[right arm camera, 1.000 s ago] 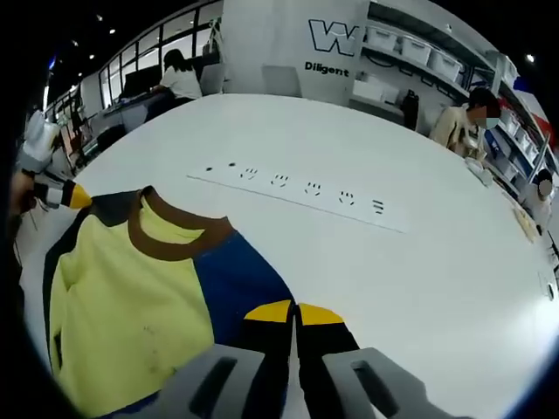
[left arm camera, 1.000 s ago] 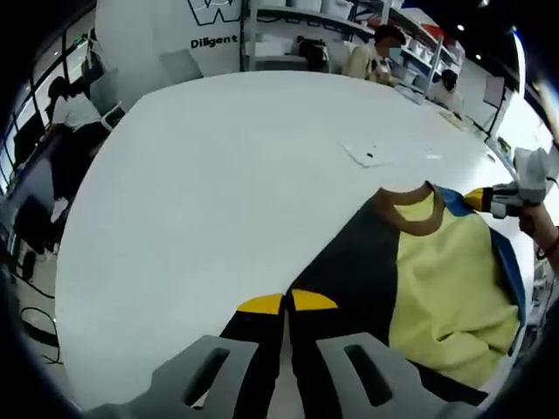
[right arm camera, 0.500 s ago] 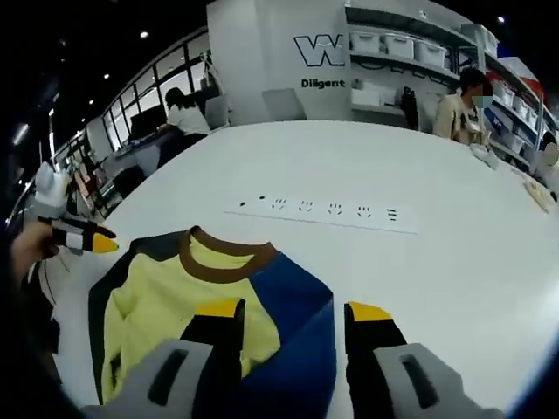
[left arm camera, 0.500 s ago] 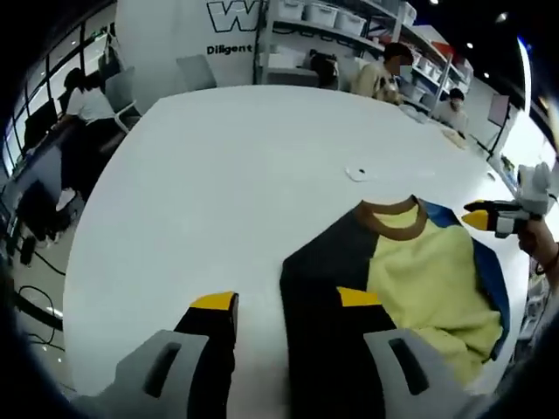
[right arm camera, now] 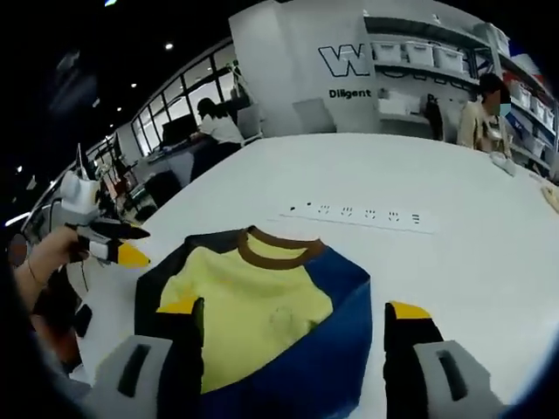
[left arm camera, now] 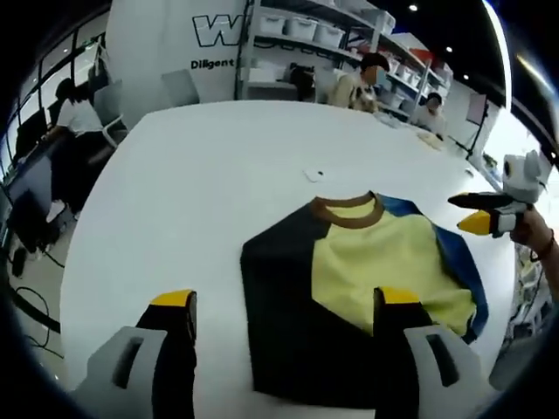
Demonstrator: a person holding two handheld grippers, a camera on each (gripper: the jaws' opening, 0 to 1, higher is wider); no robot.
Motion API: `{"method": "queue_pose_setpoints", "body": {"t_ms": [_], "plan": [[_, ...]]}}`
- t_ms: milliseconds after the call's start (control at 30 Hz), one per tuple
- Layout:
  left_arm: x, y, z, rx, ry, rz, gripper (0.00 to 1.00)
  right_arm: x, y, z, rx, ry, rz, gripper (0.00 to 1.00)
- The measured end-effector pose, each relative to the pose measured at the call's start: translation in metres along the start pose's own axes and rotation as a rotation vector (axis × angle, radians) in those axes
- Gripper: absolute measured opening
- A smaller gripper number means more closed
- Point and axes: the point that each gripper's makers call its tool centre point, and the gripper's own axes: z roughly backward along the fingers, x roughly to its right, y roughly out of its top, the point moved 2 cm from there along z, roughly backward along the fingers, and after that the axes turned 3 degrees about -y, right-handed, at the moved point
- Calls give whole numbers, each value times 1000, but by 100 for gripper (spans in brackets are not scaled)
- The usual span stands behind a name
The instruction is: Fold the garment on the visible template until the final outline fits inside the template.
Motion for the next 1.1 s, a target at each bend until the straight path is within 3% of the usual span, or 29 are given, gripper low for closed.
{"method": "queue_pose_setpoints", "body": {"t_ms": [167, 233, 567, 733, 933, 1100], "plan": [[10, -21, 8, -21, -21, 9, 77, -22, -16, 11, -5, 71, 1, 84], [9, -24, 13, 4, -6, 9, 72, -24, -20, 12, -11, 77, 11, 84], [-2, -39, 25, 5, 30, 17, 66, -45, -47, 31, -26, 137, 45, 82], [-7, -50, 24, -10, 37, 23, 59, -49, -59, 36, -37, 132, 80, 79], [-10, -65, 17, -40, 45, 29, 54, -55, -71, 40, -44, 136, 74, 70], [-15, -73, 13, -60, 51, 49, 46, -57, -77, 43, -57, 114, 121, 62]]}}
